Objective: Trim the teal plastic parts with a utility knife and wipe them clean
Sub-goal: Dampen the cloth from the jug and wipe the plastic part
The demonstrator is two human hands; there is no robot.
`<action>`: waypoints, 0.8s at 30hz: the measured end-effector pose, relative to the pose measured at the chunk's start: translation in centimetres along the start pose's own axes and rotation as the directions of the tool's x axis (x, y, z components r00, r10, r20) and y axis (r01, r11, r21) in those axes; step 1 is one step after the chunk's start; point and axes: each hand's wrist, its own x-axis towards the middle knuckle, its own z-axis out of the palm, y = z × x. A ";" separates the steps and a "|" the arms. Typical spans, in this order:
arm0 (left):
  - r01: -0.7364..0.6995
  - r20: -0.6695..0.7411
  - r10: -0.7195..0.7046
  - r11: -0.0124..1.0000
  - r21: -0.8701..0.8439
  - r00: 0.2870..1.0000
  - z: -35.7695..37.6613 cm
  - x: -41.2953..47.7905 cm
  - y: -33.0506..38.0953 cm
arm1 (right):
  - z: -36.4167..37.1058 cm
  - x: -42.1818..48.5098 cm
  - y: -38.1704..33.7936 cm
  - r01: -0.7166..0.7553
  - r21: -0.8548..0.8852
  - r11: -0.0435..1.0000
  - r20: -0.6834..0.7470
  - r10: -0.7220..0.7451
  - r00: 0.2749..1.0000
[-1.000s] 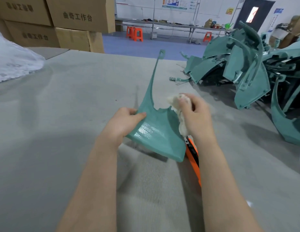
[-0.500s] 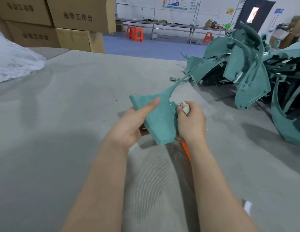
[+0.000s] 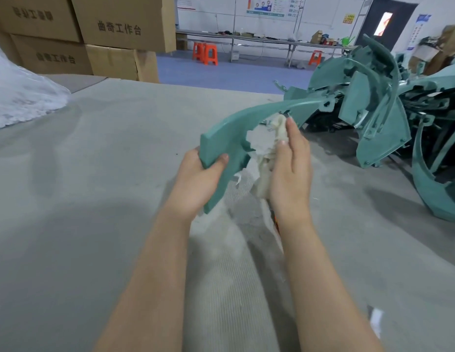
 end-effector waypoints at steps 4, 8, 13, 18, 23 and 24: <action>-0.232 0.104 0.212 0.935 0.270 0.972 0.1 -0.2 0.2 | 0.8 -1.0 -0.8 0.168 -0.031 0.985 0.056 -0.166 0.985; -0.195 0.187 0.140 0.928 0.317 0.972 0.0 -0.6 0.2 | 1.8 -1.9 -1.4 0.267 -0.080 0.960 0.238 -0.241 0.941; -0.189 0.259 0.112 0.938 0.292 0.959 0.1 -0.8 0.3 | 0.7 0.1 0.7 0.121 -0.352 0.928 0.055 -0.109 0.993; -0.151 0.284 0.049 0.924 0.351 0.958 -0.5 -0.7 0.5 | -1.5 1.7 4.2 -0.211 -0.552 0.807 -0.114 0.178 0.977; -0.150 0.185 0.089 0.926 0.348 0.979 -2.2 -0.4 1.0 | -3.2 2.7 5.2 -0.326 -0.495 0.806 -0.264 0.218 0.940; -0.136 0.161 0.087 0.936 0.324 0.983 -2.3 -0.4 1.1 | -3.4 2.9 5.1 -0.303 -0.435 0.848 -0.302 0.180 0.936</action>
